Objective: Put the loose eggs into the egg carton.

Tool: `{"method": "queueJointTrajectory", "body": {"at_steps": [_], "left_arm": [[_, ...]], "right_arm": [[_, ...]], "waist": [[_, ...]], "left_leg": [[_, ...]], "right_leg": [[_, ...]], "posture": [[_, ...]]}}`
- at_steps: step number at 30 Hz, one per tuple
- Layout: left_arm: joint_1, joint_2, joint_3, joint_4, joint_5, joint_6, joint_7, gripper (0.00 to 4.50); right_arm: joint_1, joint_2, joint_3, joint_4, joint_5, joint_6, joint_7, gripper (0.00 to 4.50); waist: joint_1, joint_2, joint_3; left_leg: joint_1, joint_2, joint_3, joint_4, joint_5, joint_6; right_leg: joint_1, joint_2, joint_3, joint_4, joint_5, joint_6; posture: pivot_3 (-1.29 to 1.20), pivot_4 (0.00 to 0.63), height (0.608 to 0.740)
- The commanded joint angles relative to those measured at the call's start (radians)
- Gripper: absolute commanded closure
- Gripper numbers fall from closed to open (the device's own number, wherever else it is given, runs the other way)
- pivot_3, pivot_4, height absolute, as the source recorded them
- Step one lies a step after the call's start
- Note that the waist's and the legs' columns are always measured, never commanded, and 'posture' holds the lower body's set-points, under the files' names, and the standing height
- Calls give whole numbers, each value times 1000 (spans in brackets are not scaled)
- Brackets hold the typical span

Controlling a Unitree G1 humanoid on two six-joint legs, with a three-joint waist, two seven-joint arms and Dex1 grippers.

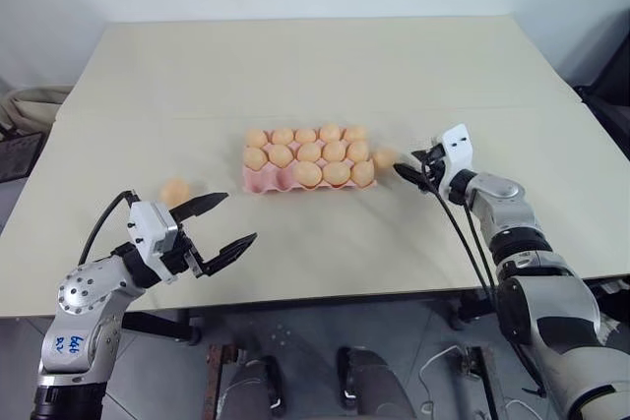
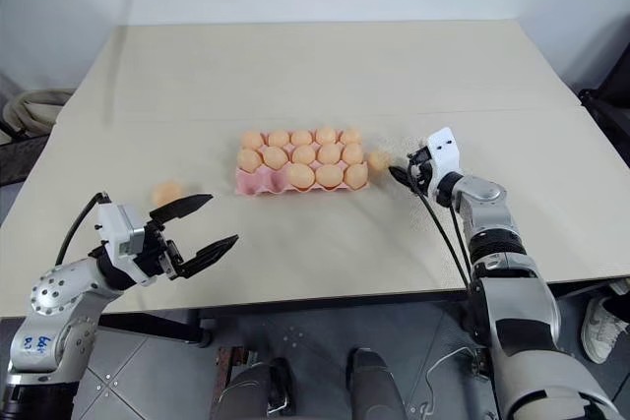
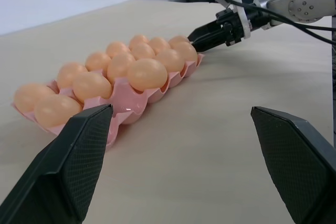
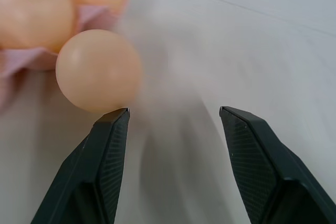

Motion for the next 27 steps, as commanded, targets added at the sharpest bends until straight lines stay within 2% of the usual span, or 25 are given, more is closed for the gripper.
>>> {"method": "queueJointTrajectory", "body": {"at_steps": [1,4,5,7,10,27], "left_arm": [[3,8,28,-29,-18,-5,2,0],[-3,9,27,-25,-18,-5,1,0],[-5,8,26,-24,-18,-5,1,0],[-7,6,24,-23,-18,-6,1,0],[-8,4,23,-22,-17,-8,3,0],[0,1,32,-30,-16,-18,12,0]], "right_arm": [[-4,-38,17,-47,-18,-39,72,1655],[-20,-53,28,-47,-18,-11,151,1655],[-27,-57,36,-48,-26,-13,171,1488],[-51,-61,54,-31,-52,-27,182,1077],[-83,-55,63,6,-73,-48,171,64],[-188,46,98,153,-148,-101,190,22]], "waist": [[0,0,0],[0,0,0],[1,0,0],[-1,0,0],[-5,1,0],[-23,1,0]], "left_leg": [[0,0,0,0,0,0],[0,0,0,0,0,0],[0,0,0,0,0,0],[0,0,0,0,0,0],[0,0,0,0,0,0],[0,0,0,0,1,-1]], "right_leg": [[0,0,0,0,0,0],[0,-1,0,0,0,0],[0,-1,0,0,0,0],[0,-1,0,0,0,0],[0,-1,0,0,0,0],[0,-1,0,1,0,0]], "posture": [[0,150,740],[0,150,740],[0,150,740],[0,150,740],[0,150,740],[0,150,740]]}}
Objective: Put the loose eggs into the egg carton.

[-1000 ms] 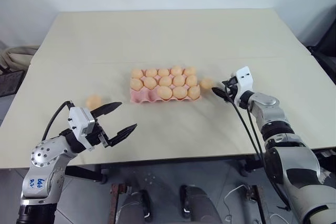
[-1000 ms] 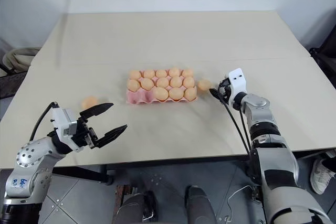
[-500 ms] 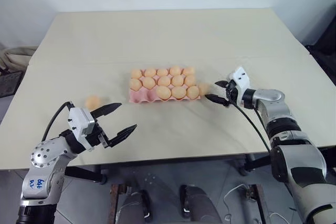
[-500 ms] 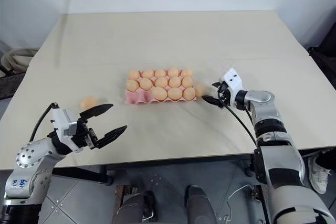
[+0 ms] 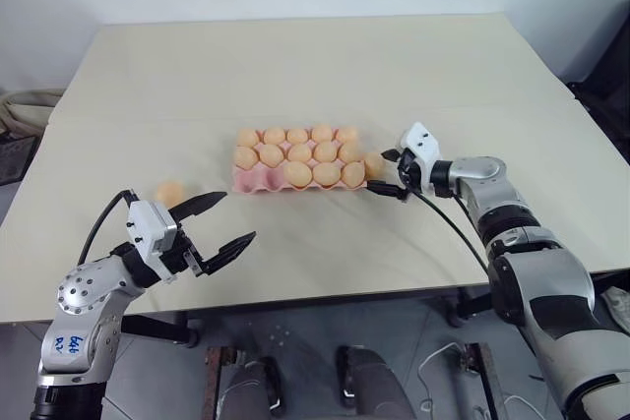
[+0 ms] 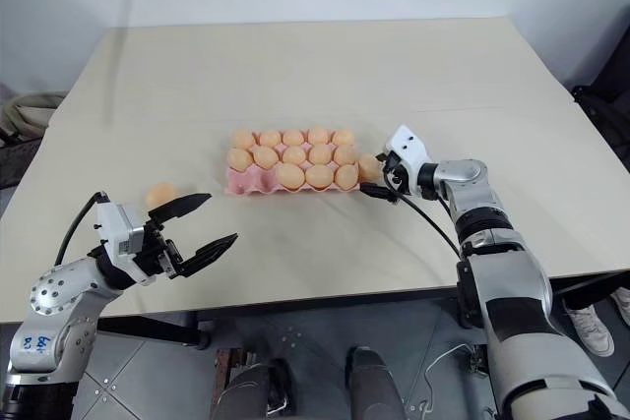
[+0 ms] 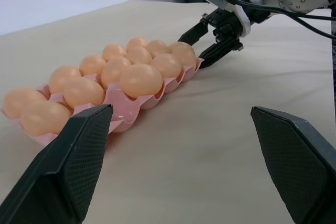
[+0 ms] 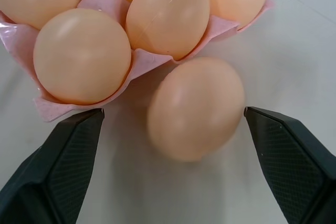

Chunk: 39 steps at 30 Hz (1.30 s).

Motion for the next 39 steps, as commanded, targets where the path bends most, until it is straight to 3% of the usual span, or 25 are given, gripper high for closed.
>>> {"method": "queueJointTrajectory", "body": {"at_steps": [1,2,5,9,11,19,23,27,31,35,39], "left_arm": [[4,2,30,-29,-16,-18,2,0],[4,2,30,-28,-16,-18,1,0],[2,1,28,-26,-15,-20,1,0],[2,-1,27,-23,-13,-23,3,0],[2,-3,26,-21,-12,-26,5,0],[2,-6,47,5,-13,-36,16,0],[8,-3,84,23,-29,-29,16,0],[28,6,112,32,-38,-17,5,0],[35,10,132,44,-29,-17,9,0],[35,0,131,35,-16,-22,24,0],[45,-12,124,10,-11,-23,43,0]], "right_arm": [[-29,3,-6,2,-7,-34,-8,22],[-28,3,-4,4,-11,-41,-11,22],[-26,4,-14,8,-8,-44,-12,593],[-13,2,-26,3,1,-62,-27,1991],[-5,-2,-36,-3,10,-66,-35,2354],[37,-36,-71,-82,53,-106,25,2354],[32,-26,-85,-219,119,-40,98,2354],[45,43,-59,-483,195,172,118,2354],[56,180,33,-734,202,423,32,2354],[28,304,115,-763,161,514,-75,2354],[17,333,168,-698,112,469,-115,2354]], "waist": [[0,0,0],[0,0,0],[0,0,0],[-1,0,0],[0,0,0],[0,0,0],[-4,1,1],[-5,1,1],[-4,1,1],[1,1,0],[6,0,0]], "left_leg": [[0,0,0,0,0,0],[0,0,0,0,0,0],[0,0,0,0,0,0],[0,0,0,0,0,0],[0,0,0,0,0,0],[0,0,0,0,0,0],[0,0,0,0,0,0],[0,3,0,0,0,0],[1,5,-1,0,0,-1],[0,5,-2,0,0,-2],[-1,2,-2,0,0,-2]], "right_leg": [[0,0,0,0,0,0],[0,0,0,0,0,0],[0,0,0,0,0,0],[0,0,0,0,0,0],[0,0,0,0,0,0],[0,0,0,0,0,0],[0,0,0,1,0,0],[-1,2,0,2,0,0],[-3,3,0,6,-1,-3],[-4,2,-1,9,-3,-6],[-4,-1,-2,8,-3,-6]], "posture": [[0,150,740],[0,150,740],[0,150,740],[0,150,740],[0,150,740],[0,150,740],[0,150,740],[0,150,740],[0,150,740],[0,150,740],[0,150,740]]}}
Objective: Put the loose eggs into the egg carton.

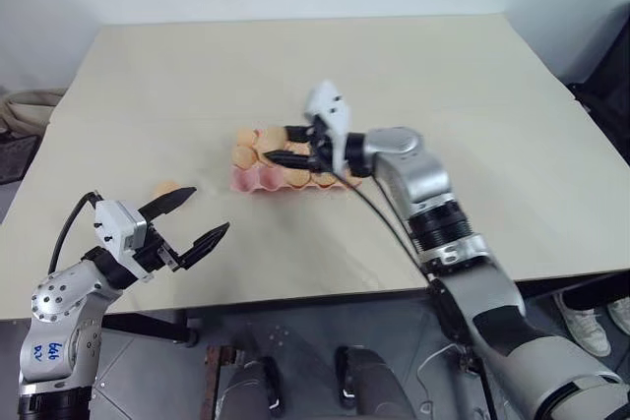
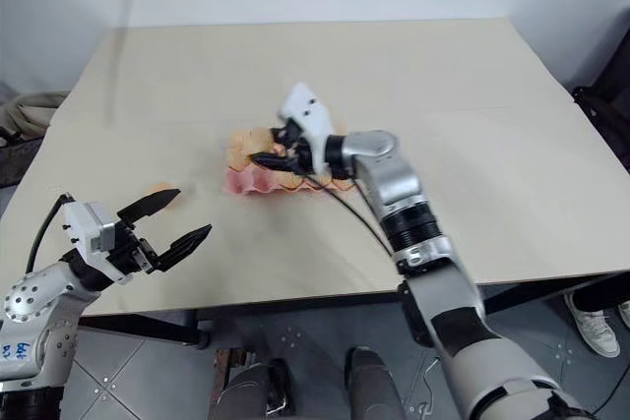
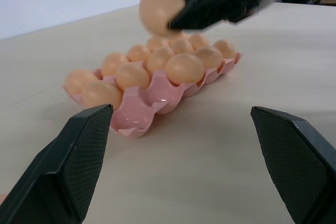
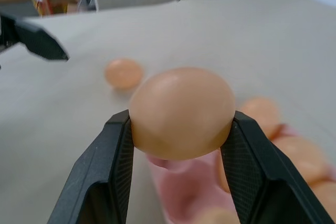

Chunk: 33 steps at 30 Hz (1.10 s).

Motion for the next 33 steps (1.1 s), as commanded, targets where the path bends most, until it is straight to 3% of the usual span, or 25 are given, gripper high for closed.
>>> {"method": "queueJointTrajectory", "body": {"at_steps": [1,3,6,10,13,17,24,33], "left_arm": [[23,-11,15,-46,-5,-15,19,0],[38,-18,16,-68,-8,-15,32,0],[55,-24,17,-90,-10,-13,47,0],[61,-26,12,-103,-11,-7,58,0],[50,-23,4,-104,-12,-1,62,0],[38,-17,-1,-91,-8,-2,60,0],[27,-4,-11,-48,-6,1,31,0],[19,25,23,-14,-20,21,-1,0]], "right_arm": [[-33,2,15,41,-33,-46,-36,2354],[-33,0,22,65,-41,-63,-35,2354],[-27,-4,23,81,-41,-75,-24,1537],[-17,2,16,72,-30,-86,-10,118],[-3,-16,-4,14,-3,-75,9,53],[94,-125,-43,-160,63,-75,94,53],[374,-372,-180,-374,163,-174,182,53],[752,-527,-406,-592,332,-186,197,53]], "waist": [[0,-1,0],[-2,-1,-1],[-4,-1,-1],[-8,-1,-1],[-8,-1,-1],[2,-1,-1],[25,-2,-1],[22,-2,-1]], "left_leg": [[0,-1,0,0,0,1],[0,-2,1,0,-1,1],[0,-1,2,-1,-1,1],[0,1,2,-1,-1,0],[0,3,2,-1,-1,0],[0,3,2,-1,-1,0],[0,1,2,-1,-4,1],[1,4,1,-1,-5,0]], "right_leg": [[0,-1,0,0,0,0],[0,-2,0,-1,0,0],[0,-1,0,-2,0,1],[-1,2,0,-2,0,0],[-1,4,0,-1,0,0],[-1,4,-1,-2,0,0],[2,2,-2,-9,1,1],[3,6,-2,-9,0,0]], "posture": [[0,150,740],[0,150,740],[0,150,740],[0,150,740],[0,150,740],[0,150,740],[0,150,740],[0,150,740]]}}
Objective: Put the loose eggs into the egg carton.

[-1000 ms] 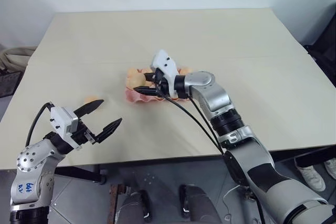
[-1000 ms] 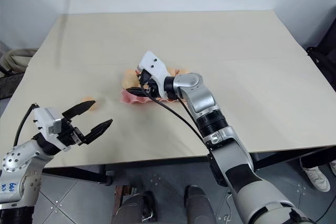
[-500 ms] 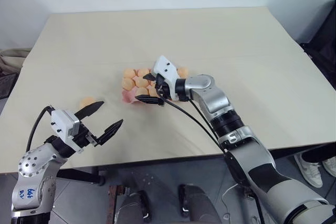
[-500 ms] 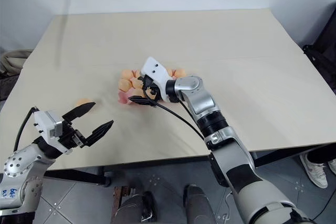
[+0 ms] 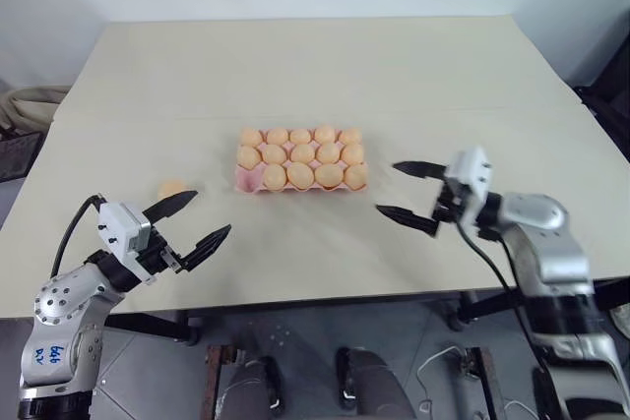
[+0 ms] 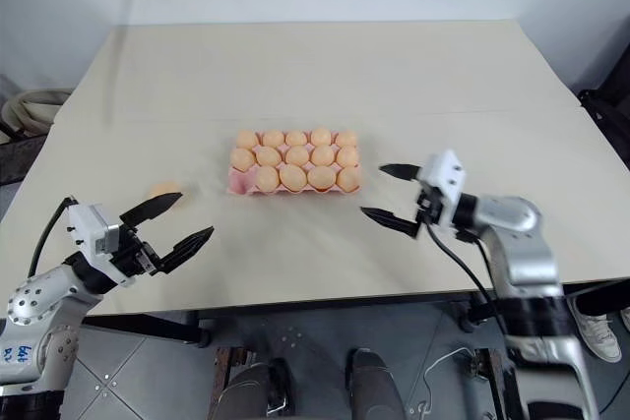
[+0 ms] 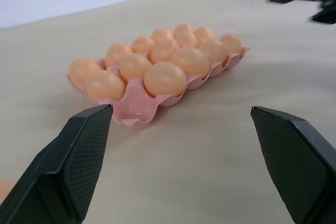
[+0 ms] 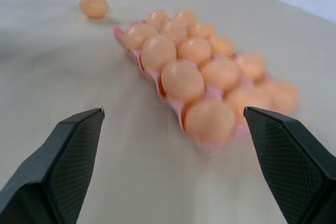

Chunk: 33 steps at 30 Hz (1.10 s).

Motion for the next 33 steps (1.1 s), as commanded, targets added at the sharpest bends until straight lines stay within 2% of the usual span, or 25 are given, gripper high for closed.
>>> {"method": "queueJointTrajectory", "body": {"at_steps": [1,4,7,13,18,22,23,26,33], "left_arm": [[-2,21,31,-3,-12,-10,-9,0],[5,23,58,9,4,-28,5,0],[44,16,119,11,-2,-39,31,0],[139,-39,250,-10,-17,-56,133,0],[244,-138,327,-28,-17,-58,241,0],[299,-172,315,-52,-4,-59,267,0],[305,-176,306,-61,-11,-55,265,0],[275,-167,276,-65,-15,-30,276,0],[30,-60,146,42,29,110,293,0]], "right_arm": [[107,-33,-86,-103,73,-31,9,53],[231,-72,-116,-148,84,-33,31,53],[294,-93,-135,-170,128,-22,51,53],[277,-77,-115,-171,154,-31,30,53],[235,-60,-84,-154,153,-59,35,53],[199,-54,-70,-133,159,-73,37,53],[188,-53,-66,-129,160,-76,40,53],[163,-60,-62,-123,157,-74,47,53],[181,-75,-75,-175,172,-39,32,53]], "waist": [[-2,0,0],[-2,0,0],[-4,0,0],[-5,0,0],[-2,-1,0],[-1,-2,0],[0,-2,0],[2,-2,0],[15,-2,-1]], "left_leg": [[0,0,0,0,0,0],[1,0,0,1,0,0],[1,-1,0,1,0,1],[1,0,-1,1,0,1],[1,-1,-1,1,-1,2],[0,-2,-1,1,-1,2],[1,-2,-1,1,-1,2],[1,-3,-1,1,-1,2],[1,-3,-1,1,-1,2]], "right_leg": [[1,0,0,0,0,0],[1,-1,0,0,0,1],[1,-1,1,-1,0,1],[1,-1,1,0,0,0],[2,-3,1,-3,-1,-3],[2,-3,1,-4,-3,-6],[3,-3,1,-4,-8,-14],[3,-4,0,-4,-7,-14],[4,-3,0,-4,-7,-14]], "posture": [[0,150,740],[0,150,740],[0,150,740],[0,150,740],[0,150,740],[0,150,740],[0,150,740],[0,150,740],[0,150,740]]}}
